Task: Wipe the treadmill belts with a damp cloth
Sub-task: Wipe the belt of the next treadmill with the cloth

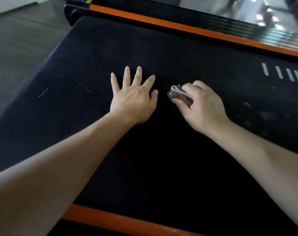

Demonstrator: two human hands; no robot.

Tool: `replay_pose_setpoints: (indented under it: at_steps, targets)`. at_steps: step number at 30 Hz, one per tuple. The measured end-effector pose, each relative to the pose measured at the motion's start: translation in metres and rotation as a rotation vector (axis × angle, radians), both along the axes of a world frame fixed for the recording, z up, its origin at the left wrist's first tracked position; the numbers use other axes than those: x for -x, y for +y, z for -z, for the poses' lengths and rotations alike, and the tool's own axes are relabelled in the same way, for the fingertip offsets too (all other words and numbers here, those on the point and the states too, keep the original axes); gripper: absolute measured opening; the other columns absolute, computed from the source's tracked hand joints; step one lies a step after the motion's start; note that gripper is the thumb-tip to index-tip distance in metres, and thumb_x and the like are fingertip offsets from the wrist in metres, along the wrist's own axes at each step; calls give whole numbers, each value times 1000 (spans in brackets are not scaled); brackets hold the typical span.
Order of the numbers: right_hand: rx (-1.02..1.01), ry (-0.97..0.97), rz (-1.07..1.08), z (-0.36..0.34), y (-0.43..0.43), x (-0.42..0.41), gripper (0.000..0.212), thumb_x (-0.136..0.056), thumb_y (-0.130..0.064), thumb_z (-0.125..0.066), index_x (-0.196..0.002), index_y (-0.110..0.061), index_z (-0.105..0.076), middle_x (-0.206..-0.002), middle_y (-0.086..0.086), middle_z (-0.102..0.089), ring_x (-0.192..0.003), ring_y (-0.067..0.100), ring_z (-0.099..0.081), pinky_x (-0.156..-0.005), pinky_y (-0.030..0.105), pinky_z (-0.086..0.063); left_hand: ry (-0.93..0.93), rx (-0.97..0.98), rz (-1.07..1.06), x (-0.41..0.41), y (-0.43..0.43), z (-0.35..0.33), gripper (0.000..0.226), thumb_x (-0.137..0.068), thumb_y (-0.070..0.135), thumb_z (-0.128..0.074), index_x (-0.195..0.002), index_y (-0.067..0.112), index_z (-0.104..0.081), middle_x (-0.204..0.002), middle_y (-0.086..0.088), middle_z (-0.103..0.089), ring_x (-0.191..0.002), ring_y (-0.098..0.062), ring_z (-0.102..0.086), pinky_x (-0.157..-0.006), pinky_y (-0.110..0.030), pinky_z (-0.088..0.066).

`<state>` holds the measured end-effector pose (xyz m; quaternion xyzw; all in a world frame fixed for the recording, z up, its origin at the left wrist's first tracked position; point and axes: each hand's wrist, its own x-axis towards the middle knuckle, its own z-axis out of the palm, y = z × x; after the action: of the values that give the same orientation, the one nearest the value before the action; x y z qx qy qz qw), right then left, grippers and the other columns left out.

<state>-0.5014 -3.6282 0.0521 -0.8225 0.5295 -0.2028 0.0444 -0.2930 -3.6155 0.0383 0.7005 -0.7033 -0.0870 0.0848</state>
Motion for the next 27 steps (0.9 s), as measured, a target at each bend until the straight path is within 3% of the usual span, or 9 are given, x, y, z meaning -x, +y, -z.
replay_pose_setpoints:
  at_steps: [2,7,13,18,20,24,27]
  targets:
    - [-20,11,-27,-4,-14,11,29,-92,-51,-62,-83,-23,-55,-84,-4,-51,-74,17,-52,-59,32,-39,-11,-6,7,0,1,0,60,-105,56,-24,-162,37,-20,-174,-7,-3,-158,-36,10,-122,-66,10]
    - [3,9,286,-11,-71,23,30,-94,-51,-59,-82,-26,-47,-88,-1,-53,-81,24,-58,-57,31,-32,-25,-6,14,0,2,-1,62,-105,58,-22,-163,37,-18,-174,-7,-2,-158,-36,11,-122,-67,10]
    - [-25,-1,1,-4,-44,11,28,-91,-48,-65,-82,-23,-55,-83,-5,-51,-72,14,-51,-60,30,-36,-51,-5,20,1,1,0,65,-103,63,-19,-163,37,-15,-174,-9,-1,-158,-38,11,-121,-68,9]
    - [24,6,384,-10,-117,18,29,-92,-55,-56,-92,-26,-58,-99,7,-63,-94,33,-63,-68,37,-44,-43,6,22,1,1,1,65,-103,62,-18,-163,36,-13,-174,-9,0,-158,-38,11,-121,-68,9]
    - [56,20,295,-3,-110,-2,32,-92,-54,-59,-100,-23,-63,-102,7,-62,-94,31,-62,-70,36,-43,-46,5,22,2,1,0,65,-103,62,-18,-163,37,-14,-174,-8,0,-158,-38,11,-121,-68,8]
    - [-18,30,6,-4,-96,-13,31,-91,-54,-63,-91,-23,-60,-92,1,-59,-82,22,-56,-67,33,-42,-43,16,23,2,1,1,65,-103,62,-19,-163,37,-15,-173,-8,-1,-158,-38,10,-121,-68,8]
    - [4,17,261,-11,-143,9,34,-92,-55,-59,-99,-22,-64,-101,6,-68,-99,34,-64,-73,35,-43,-24,31,23,2,2,2,64,-104,62,-20,-163,36,-15,-174,-8,-2,-158,-37,11,-121,-68,9]
